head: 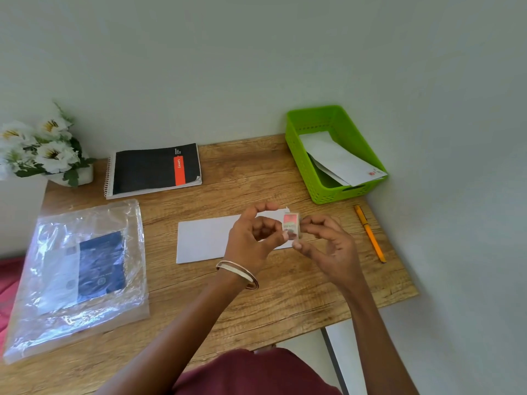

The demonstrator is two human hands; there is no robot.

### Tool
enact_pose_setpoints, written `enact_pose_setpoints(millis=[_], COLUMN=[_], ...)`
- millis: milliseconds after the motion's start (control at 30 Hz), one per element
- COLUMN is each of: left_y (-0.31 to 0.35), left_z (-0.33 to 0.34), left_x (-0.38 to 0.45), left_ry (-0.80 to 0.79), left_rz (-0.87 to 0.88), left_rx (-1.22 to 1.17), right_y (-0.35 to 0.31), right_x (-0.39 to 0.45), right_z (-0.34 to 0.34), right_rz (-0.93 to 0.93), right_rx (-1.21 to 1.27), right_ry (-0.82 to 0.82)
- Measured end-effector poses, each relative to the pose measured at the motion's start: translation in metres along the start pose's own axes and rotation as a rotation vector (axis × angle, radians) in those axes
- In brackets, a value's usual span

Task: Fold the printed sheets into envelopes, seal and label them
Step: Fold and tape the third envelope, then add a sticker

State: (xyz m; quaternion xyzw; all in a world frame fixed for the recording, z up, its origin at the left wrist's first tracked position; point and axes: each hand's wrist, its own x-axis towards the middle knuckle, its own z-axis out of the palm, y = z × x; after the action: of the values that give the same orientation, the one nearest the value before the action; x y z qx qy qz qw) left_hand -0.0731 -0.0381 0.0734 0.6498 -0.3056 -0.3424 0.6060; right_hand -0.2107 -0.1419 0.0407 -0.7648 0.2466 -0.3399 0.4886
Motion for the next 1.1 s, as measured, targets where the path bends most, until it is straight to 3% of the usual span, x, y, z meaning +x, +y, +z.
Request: enact_pose_setpoints(millis=[100, 267, 800, 1100], left_y=[-0.004, -0.005, 0.004, 0.006], left_z=[-0.006, -0.012, -0.019, -0.022], left_x=[-0.004, -0.005, -0.003, -0.007], left_ry=[-0.006, 0.023, 0.036, 0.053], left_rz=[0.162, 0.191, 0.128, 0.231], left_rx=[0.282, 0.376, 0.035, 0.322], right_y=[-0.01, -0.019, -0.015, -0.03], right_x=[0.001, 0.004, 0.003, 0.004], right_z=[0.002, 0.01, 0.012, 0.009], right_rz=[0.06, 0.124, -0.104, -0.024], right_rx=[0.01, 0.041, -0.15, 0.035], right_ry=[0.035, 0.036, 0.04, 0.091])
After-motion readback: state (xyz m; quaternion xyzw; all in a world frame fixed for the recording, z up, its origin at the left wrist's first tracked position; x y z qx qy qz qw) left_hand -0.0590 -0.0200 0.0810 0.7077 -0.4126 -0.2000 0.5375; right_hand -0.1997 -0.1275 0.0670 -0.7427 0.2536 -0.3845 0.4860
